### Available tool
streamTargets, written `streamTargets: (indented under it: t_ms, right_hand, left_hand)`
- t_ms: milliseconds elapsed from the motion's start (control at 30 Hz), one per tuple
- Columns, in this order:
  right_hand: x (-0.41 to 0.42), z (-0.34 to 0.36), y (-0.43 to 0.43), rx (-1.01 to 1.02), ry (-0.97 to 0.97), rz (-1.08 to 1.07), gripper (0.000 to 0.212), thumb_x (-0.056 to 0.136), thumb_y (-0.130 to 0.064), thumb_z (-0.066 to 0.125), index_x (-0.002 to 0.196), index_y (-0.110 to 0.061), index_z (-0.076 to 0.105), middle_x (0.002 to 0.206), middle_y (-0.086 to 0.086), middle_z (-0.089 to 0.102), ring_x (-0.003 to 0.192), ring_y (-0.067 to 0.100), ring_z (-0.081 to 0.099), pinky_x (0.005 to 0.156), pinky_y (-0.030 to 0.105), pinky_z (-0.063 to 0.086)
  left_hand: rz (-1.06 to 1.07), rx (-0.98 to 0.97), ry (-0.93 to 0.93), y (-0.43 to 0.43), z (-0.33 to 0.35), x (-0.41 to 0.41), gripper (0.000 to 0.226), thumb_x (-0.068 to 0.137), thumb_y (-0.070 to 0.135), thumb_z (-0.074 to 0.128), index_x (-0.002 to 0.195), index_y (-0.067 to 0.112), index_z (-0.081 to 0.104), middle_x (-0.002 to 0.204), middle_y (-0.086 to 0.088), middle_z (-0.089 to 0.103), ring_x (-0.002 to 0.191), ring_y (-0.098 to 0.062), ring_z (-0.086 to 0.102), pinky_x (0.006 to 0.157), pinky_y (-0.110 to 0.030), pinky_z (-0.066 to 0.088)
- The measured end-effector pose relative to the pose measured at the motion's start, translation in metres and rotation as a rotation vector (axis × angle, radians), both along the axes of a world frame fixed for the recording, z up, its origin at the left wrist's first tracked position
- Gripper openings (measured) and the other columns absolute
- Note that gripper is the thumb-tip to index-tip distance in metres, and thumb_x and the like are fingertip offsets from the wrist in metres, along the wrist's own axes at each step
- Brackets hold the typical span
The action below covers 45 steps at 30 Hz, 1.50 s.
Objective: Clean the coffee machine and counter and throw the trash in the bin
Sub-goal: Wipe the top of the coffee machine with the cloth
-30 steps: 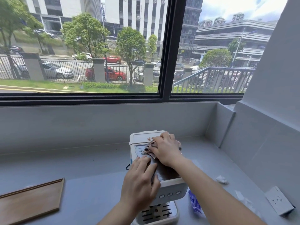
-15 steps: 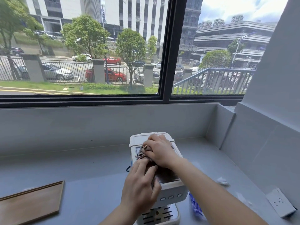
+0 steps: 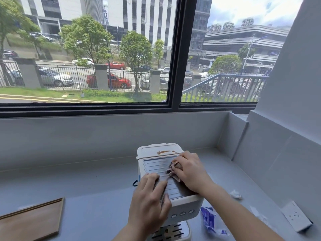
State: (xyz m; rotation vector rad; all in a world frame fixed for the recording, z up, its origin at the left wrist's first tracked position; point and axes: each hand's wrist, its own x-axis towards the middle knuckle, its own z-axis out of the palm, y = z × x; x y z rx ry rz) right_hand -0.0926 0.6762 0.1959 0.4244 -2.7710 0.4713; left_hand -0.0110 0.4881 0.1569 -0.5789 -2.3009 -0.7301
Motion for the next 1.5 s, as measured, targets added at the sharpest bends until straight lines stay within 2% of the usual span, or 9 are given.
streamTargets:
  t_ms: [100, 200, 433, 667, 900, 1100, 1300, 1367, 1500]
  right_hand:
    - [-0.033, 0.007, -0.001, -0.077, -0.009, -0.201, 0.028, 0.096, -0.040, 0.055, 0.116, -0.022, 0.064, 0.121, 0.002, 0.053, 0.110, 0.030, 0.045, 0.099, 0.036, 0.037]
    - [-0.056, 0.014, -0.014, -0.111, -0.082, -0.240, 0.029, 0.098, -0.038, 0.053, 0.118, -0.020, 0.064, 0.126, 0.005, 0.053, 0.110, 0.034, 0.048, 0.099, 0.034, 0.033]
    - [-0.014, 0.006, 0.008, -0.158, -0.062, 0.002, 0.021, 0.084, -0.030, 0.062, 0.103, -0.027, 0.072, 0.113, -0.007, 0.061, 0.102, 0.026, 0.050, 0.093, 0.031, 0.039]
    - [-0.058, 0.024, -0.017, -0.053, -0.129, -0.204, 0.029, 0.099, -0.035, 0.048, 0.115, -0.015, 0.061, 0.127, 0.006, 0.052, 0.118, 0.033, 0.046, 0.100, 0.039, 0.039]
    - [-0.029, 0.002, 0.000, -0.038, -0.048, -0.075, 0.024, 0.094, -0.033, 0.055, 0.110, -0.018, 0.065, 0.119, 0.002, 0.055, 0.108, 0.030, 0.047, 0.093, 0.033, 0.036]
    - [-0.071, 0.029, -0.031, -0.018, -0.115, -0.196, 0.029, 0.100, -0.036, 0.048, 0.113, -0.013, 0.060, 0.124, 0.009, 0.054, 0.113, 0.035, 0.047, 0.096, 0.042, 0.043]
    - [-0.044, 0.019, -0.023, -0.014, -0.115, -0.020, 0.025, 0.092, -0.035, 0.054, 0.113, -0.030, 0.066, 0.125, -0.007, 0.057, 0.119, 0.023, 0.047, 0.094, 0.045, 0.045]
    - [-0.044, 0.019, -0.016, -0.005, -0.119, 0.037, 0.026, 0.092, -0.034, 0.056, 0.114, -0.026, 0.067, 0.126, -0.004, 0.059, 0.118, 0.024, 0.049, 0.096, 0.040, 0.044]
    - [-0.069, 0.035, -0.040, 0.051, -0.156, -0.089, 0.031, 0.099, -0.034, 0.048, 0.113, -0.014, 0.066, 0.124, 0.007, 0.058, 0.117, 0.034, 0.050, 0.097, 0.039, 0.043]
  left_hand:
    - [-0.006, 0.013, 0.002, 0.000, 0.000, 0.001, 0.022, 0.080, 0.024, 0.057, 0.099, 0.015, 0.064, 0.108, -0.004, 0.056, 0.104, -0.027, 0.055, 0.091, -0.035, 0.047]
    - [-0.006, 0.022, -0.002, -0.001, -0.001, 0.000, 0.024, 0.081, 0.024, 0.057, 0.101, 0.015, 0.066, 0.110, -0.005, 0.058, 0.107, -0.028, 0.055, 0.092, -0.038, 0.049]
    - [-0.016, 0.031, 0.029, 0.000, -0.004, -0.001, 0.024, 0.080, 0.026, 0.058, 0.102, 0.017, 0.065, 0.110, -0.004, 0.057, 0.106, -0.027, 0.055, 0.098, -0.034, 0.046]
    - [-0.019, 0.029, 0.005, -0.002, -0.003, -0.001, 0.025, 0.080, 0.026, 0.059, 0.103, 0.017, 0.065, 0.112, -0.003, 0.057, 0.110, -0.025, 0.055, 0.095, -0.033, 0.046]
    - [-0.035, 0.040, 0.034, -0.001, -0.003, -0.002, 0.024, 0.081, 0.024, 0.059, 0.102, 0.016, 0.065, 0.110, -0.004, 0.058, 0.107, -0.026, 0.055, 0.098, -0.031, 0.045]
    - [-0.027, 0.043, 0.038, -0.001, -0.003, -0.001, 0.026, 0.080, 0.023, 0.059, 0.105, 0.017, 0.066, 0.111, -0.004, 0.058, 0.110, -0.024, 0.054, 0.101, -0.030, 0.043]
    - [-0.025, 0.057, 0.039, 0.000, -0.004, -0.002, 0.023, 0.080, 0.021, 0.059, 0.101, 0.017, 0.065, 0.111, -0.004, 0.057, 0.106, -0.027, 0.055, 0.100, -0.033, 0.045]
    - [-0.023, 0.056, 0.043, 0.000, -0.004, -0.003, 0.024, 0.079, 0.022, 0.059, 0.101, 0.017, 0.065, 0.110, -0.004, 0.057, 0.105, -0.027, 0.055, 0.100, -0.034, 0.045]
    - [-0.017, 0.048, 0.054, -0.001, -0.003, -0.002, 0.026, 0.079, 0.022, 0.059, 0.103, 0.017, 0.065, 0.110, -0.005, 0.058, 0.106, -0.026, 0.054, 0.102, -0.035, 0.046]
